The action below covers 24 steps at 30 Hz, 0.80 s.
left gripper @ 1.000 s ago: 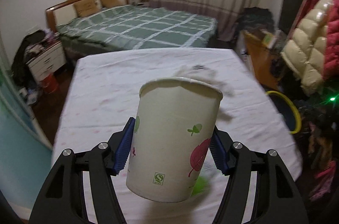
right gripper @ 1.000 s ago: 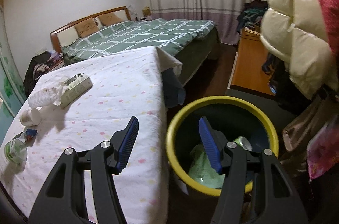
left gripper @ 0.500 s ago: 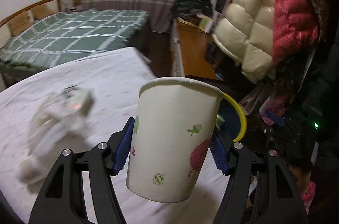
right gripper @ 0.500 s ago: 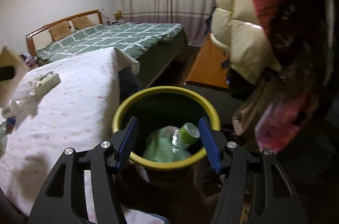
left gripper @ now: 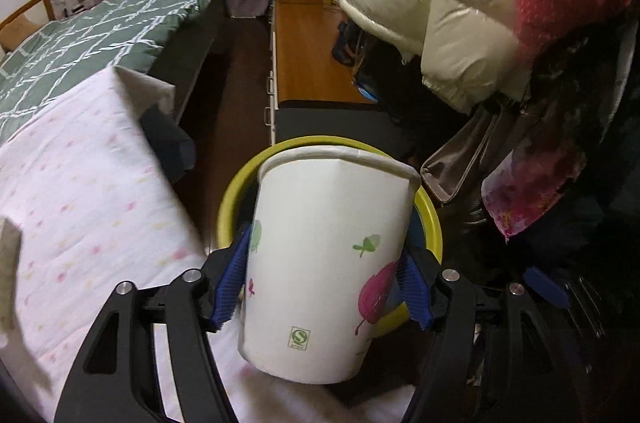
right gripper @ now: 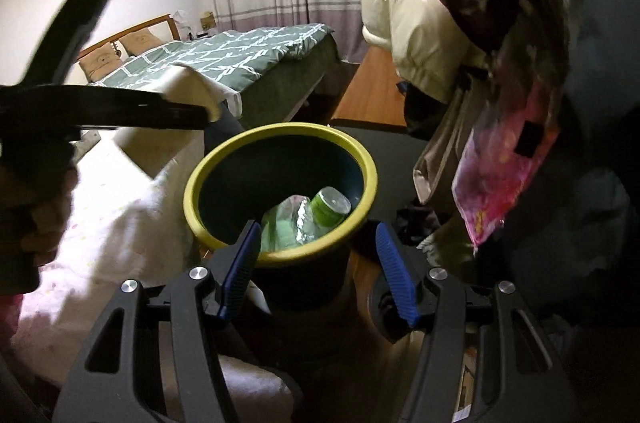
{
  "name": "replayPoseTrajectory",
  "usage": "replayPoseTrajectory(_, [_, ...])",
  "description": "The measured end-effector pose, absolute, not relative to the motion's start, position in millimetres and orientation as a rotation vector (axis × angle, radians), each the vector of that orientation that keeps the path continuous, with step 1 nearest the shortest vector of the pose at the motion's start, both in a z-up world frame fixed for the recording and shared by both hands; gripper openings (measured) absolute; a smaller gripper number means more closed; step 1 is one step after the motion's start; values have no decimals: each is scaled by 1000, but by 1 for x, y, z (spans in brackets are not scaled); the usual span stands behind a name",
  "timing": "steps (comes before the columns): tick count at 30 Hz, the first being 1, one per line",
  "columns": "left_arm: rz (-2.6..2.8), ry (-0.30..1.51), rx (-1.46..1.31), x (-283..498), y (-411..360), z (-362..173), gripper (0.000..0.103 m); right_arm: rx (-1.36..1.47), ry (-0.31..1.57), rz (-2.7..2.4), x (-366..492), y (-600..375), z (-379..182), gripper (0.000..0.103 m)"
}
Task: Collect trash
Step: 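Carry the paper cup over the yellow bin and open the left gripper, then grasp the clear green-lidded jar with the right gripper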
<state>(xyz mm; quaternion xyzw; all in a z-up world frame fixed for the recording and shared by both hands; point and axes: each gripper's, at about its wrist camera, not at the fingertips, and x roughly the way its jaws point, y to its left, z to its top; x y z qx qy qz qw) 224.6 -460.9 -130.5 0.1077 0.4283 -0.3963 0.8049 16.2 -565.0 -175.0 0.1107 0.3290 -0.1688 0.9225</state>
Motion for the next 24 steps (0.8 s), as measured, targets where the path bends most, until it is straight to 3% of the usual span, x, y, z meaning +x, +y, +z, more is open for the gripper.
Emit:
replayPoseTrajectory(4, [-848,920,233,232,-486,-140,79,243,681,-355,12,-569,-179,58])
replayPoseTrajectory(11, [-844,915,206,231,-483,-133,81,253,682,-349,11,-570,-181,58])
replayPoseTrajectory(15, [-817,860,143,216,-438,-101,90,247,683,-327,14,-564,-181,59])
replayPoseTrajectory(24, [-640,719,13,173,-285,-32,98,205,686,-215,33,-516,-173,61])
